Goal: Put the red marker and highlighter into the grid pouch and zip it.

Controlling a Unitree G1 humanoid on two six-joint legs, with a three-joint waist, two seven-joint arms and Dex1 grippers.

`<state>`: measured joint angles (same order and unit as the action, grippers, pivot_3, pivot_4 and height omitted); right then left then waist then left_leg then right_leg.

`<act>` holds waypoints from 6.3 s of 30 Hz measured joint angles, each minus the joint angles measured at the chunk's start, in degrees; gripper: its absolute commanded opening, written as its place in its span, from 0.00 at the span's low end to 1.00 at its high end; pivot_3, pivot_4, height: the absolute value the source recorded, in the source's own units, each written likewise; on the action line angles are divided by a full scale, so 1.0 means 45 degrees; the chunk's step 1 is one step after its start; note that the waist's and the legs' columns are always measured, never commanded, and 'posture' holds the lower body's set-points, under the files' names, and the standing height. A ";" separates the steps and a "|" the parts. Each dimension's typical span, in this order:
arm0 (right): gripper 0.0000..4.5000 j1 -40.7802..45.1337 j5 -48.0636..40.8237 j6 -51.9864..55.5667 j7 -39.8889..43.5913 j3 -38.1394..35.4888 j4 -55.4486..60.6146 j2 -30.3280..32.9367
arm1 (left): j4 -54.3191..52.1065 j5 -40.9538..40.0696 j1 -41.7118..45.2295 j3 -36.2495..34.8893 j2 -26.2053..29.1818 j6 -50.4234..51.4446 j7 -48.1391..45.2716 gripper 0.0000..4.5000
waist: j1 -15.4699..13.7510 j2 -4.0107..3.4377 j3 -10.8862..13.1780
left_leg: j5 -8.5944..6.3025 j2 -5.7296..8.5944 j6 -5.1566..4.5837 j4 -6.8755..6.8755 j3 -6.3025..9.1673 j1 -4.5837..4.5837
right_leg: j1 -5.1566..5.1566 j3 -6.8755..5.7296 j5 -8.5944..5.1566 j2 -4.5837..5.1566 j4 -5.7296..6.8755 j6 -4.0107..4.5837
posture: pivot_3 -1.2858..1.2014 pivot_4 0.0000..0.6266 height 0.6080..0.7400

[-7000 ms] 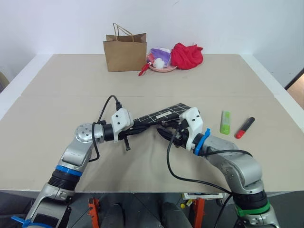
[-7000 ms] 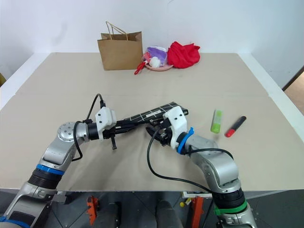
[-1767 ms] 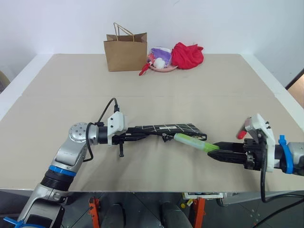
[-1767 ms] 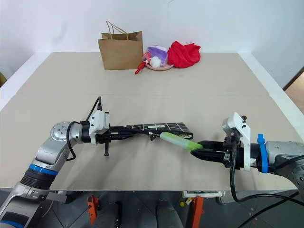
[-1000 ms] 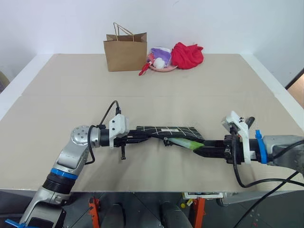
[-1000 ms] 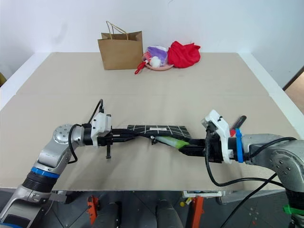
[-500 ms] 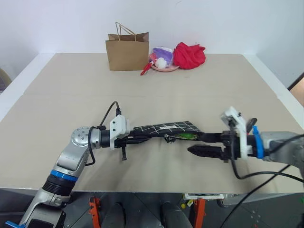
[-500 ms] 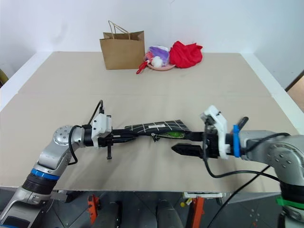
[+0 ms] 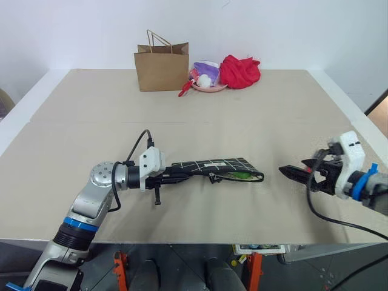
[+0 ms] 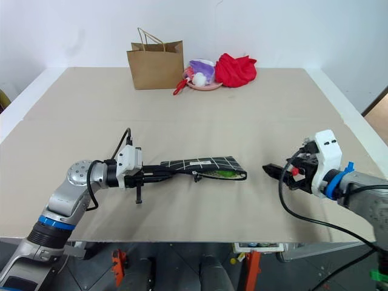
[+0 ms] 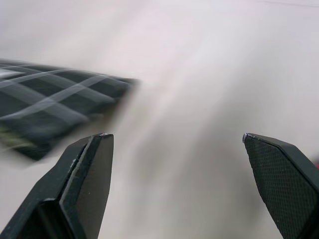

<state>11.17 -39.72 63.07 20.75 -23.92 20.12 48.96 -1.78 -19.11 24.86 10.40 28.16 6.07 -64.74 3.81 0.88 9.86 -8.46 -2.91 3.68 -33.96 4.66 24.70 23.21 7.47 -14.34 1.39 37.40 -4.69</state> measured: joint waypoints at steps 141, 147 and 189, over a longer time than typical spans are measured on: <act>0.99 0.0231 -0.0832 -0.3481 1.0016 0.3359 0.2538 0.2296 | -0.0526 -0.0253 -0.0021 -0.0001 -0.0107 0.0868 0.0417 0.00 | 0.0092 -0.0021 0.0016 | -0.0005 0.0002 -0.0003 -0.0002 0.0000 -0.0003 | -0.0012 0.0003 -0.0010 0.0001 -0.0005 -0.0017 | 0.52 0.24 1.00; 0.99 0.1264 0.0538 -0.5329 0.8836 0.4110 0.2393 0.0851 | -0.0525 -0.0257 -0.0001 0.0006 -0.0112 0.0875 0.0380 0.00 | 0.0106 -0.0018 0.0016 | 0.0004 0.0002 0.0010 -0.0015 -0.0001 -0.0009 | -0.0013 0.0003 0.0007 0.0001 -0.0005 -0.0009 | 0.52 0.24 1.00; 0.01 0.2149 0.3198 -0.8158 0.7891 0.6510 0.1212 -0.1655 | -0.0528 -0.0253 0.0024 0.0013 -0.0089 0.0889 0.0522 0.00 | 0.0071 -0.0016 0.0015 | -0.0003 0.0001 0.0008 0.0009 0.0004 0.0000 | -0.0011 -0.0001 -0.0008 -0.0001 -0.0005 -0.0018 | 0.52 0.24 1.00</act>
<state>20.85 -25.32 26.36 56.26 5.37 25.57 41.51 -4.16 -20.25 24.97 10.46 27.75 10.07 -62.39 4.12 0.81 9.92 -8.48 -2.91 3.71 -33.92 4.68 24.69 23.16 7.47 -14.37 1.39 37.37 -4.78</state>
